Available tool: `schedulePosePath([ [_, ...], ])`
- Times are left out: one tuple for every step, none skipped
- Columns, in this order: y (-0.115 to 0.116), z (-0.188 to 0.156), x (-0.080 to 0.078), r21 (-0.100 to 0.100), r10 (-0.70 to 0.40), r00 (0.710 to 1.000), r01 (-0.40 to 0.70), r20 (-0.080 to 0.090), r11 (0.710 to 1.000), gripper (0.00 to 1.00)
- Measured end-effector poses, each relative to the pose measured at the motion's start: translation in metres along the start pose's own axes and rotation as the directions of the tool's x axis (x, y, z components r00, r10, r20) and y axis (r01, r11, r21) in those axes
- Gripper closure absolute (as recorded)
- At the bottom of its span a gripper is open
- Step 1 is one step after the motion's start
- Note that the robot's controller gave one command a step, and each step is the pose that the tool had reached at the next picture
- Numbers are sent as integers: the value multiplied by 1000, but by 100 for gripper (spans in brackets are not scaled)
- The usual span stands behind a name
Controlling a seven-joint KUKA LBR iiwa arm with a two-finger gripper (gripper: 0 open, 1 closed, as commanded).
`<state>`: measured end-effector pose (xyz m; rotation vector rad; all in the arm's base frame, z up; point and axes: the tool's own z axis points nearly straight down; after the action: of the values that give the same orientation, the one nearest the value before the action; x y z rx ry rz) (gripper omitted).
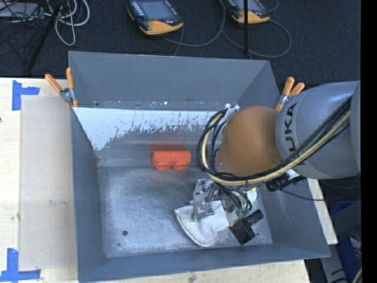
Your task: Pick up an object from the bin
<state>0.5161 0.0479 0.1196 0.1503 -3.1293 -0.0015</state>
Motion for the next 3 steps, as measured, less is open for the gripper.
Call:
schedulePosePath([
  [-3, -61, -2, 1, -8, 1000, 8, 2, 1000, 100],
  [-2, -52, -10, 3, -65, 998, 65, 23, 998, 100],
  [-6, -40, -4, 0, -76, 997, 76, -3, 997, 100],
])
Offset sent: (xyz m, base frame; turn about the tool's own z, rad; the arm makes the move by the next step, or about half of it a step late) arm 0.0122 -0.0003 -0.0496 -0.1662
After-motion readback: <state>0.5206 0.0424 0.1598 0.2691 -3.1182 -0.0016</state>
